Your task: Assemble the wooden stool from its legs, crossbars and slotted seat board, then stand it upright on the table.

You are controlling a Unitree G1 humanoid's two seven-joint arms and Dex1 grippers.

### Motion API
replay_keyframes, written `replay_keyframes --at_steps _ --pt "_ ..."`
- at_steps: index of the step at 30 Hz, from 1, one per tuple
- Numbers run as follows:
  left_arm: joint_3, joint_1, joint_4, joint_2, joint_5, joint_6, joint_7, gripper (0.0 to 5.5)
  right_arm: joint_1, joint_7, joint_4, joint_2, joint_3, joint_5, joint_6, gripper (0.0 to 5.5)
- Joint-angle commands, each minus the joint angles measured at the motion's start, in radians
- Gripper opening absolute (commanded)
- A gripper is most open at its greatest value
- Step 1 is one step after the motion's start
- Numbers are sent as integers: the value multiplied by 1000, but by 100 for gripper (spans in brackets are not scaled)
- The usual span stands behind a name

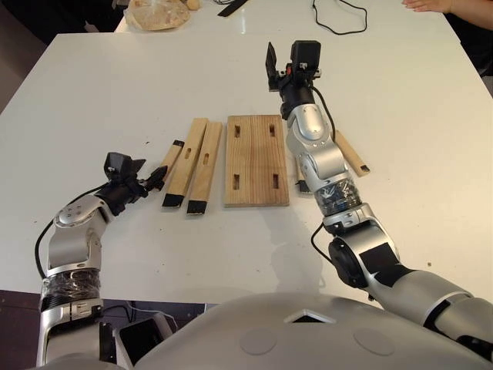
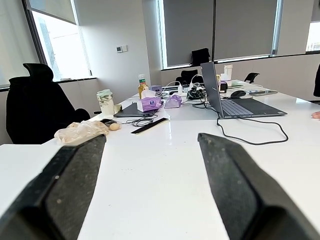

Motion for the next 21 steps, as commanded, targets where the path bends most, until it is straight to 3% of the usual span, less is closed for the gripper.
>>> replay_keyframes --at_steps 1,13,21 --pt "-26 25 5 52 3 18 -74 331 24 -30 -17 164 19 3 -16 338" --pt "-12 123 -70 81 -11 74 -122 331 37 -55 -39 165 47 17 -21 338" --pt "-73 156 -24 58 50 76 -59 218 42 -67 -53 158 60 18 -17 338"
